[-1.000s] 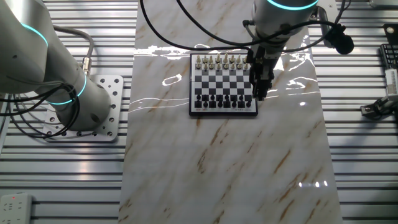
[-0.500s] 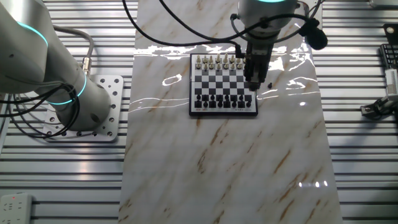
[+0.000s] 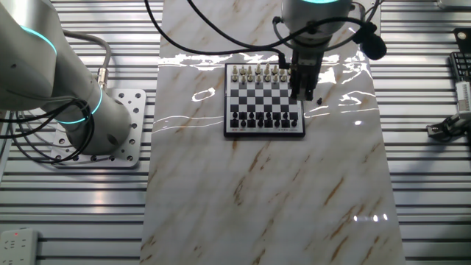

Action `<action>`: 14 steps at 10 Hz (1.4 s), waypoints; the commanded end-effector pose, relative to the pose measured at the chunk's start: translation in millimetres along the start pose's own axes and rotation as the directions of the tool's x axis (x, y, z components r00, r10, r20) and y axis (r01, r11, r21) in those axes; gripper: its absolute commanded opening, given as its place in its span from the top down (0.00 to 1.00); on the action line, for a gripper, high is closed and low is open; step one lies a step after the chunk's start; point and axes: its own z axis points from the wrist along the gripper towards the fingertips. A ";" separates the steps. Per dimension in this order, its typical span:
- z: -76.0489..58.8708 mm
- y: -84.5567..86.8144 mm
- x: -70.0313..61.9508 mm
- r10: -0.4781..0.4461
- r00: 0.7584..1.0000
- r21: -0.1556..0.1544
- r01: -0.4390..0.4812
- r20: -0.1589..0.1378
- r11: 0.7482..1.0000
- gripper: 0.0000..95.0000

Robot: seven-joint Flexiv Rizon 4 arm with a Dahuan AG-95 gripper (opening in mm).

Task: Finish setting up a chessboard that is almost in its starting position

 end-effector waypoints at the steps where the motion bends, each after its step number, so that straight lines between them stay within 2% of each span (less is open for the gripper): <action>1: -0.1 -0.1 0.1 -0.037 0.999 -0.009 0.037 -0.009 0.999 1.00; 3: -0.2 1.4 0.3 -0.137 0.990 -0.032 0.137 -0.018 0.990 1.00; 5: -0.6 1.8 0.4 -0.145 0.989 -0.041 0.144 -0.020 0.989 1.00; 8: -1.0 2.0 0.5 -0.169 0.985 -0.038 0.168 -0.031 0.985 1.00; 14: -0.9 2.0 0.3 -0.150 0.988 -0.035 0.148 -0.043 0.988 1.00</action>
